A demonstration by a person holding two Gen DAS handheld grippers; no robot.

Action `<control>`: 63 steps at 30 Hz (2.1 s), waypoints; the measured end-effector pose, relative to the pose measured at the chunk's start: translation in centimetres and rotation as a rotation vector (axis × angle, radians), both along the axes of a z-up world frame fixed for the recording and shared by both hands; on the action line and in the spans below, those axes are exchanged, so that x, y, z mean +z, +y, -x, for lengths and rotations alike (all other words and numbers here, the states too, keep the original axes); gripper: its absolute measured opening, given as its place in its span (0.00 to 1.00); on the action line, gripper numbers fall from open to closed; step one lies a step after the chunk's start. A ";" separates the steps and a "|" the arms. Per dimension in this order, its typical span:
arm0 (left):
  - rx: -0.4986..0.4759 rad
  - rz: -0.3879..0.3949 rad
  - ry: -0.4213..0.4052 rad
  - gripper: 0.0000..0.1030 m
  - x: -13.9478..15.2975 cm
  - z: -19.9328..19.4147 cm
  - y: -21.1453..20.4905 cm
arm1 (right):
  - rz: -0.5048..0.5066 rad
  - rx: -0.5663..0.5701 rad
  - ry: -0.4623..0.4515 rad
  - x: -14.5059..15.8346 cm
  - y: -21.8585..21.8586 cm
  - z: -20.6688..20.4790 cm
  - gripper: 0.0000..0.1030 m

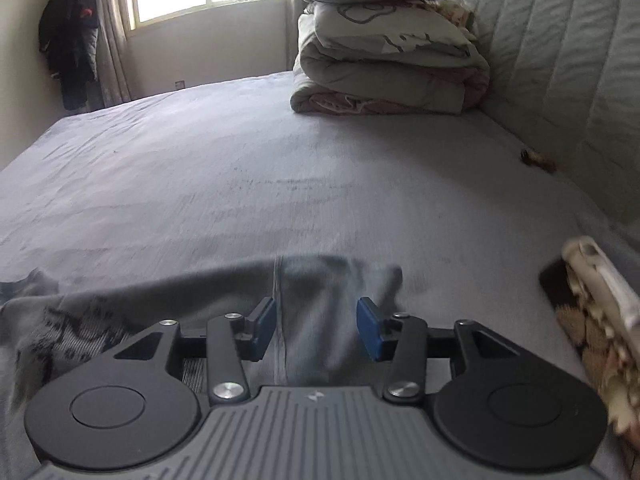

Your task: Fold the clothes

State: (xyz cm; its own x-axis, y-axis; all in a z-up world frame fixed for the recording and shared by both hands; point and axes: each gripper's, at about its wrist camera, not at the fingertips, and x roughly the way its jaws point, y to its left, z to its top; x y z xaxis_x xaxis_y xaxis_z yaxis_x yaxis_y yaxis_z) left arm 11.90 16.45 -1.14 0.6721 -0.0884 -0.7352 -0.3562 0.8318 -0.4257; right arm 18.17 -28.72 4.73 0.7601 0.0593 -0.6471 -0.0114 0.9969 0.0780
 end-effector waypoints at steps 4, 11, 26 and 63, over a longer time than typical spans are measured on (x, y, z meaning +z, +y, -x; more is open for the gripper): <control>-0.021 0.029 0.033 0.70 -0.9 2.4 -0.7 | -0.023 -0.011 0.015 -0.2 -0.8 2.4 0.46; -0.059 0.076 0.077 0.68 -2.3 6.4 -1.4 | -0.068 -0.020 0.039 -1.1 -1.8 6.4 0.46; -0.153 0.190 0.032 0.58 -3.7 13.3 -1.8 | -0.194 0.004 0.136 -4.9 -4.0 13.1 0.46; -0.232 -0.007 0.029 0.05 0.5 23.0 -1.8 | -0.223 0.325 0.265 -2.5 -3.8 22.4 0.06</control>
State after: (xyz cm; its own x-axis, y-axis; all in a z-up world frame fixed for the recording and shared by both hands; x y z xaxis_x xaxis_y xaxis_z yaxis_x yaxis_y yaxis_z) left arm -11.09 14.61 -0.68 0.6128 -0.2329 -0.7551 -0.1674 0.8956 -0.4121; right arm -4.19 -32.51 2.19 0.4897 0.4266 -0.7604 -0.2708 0.9034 0.3324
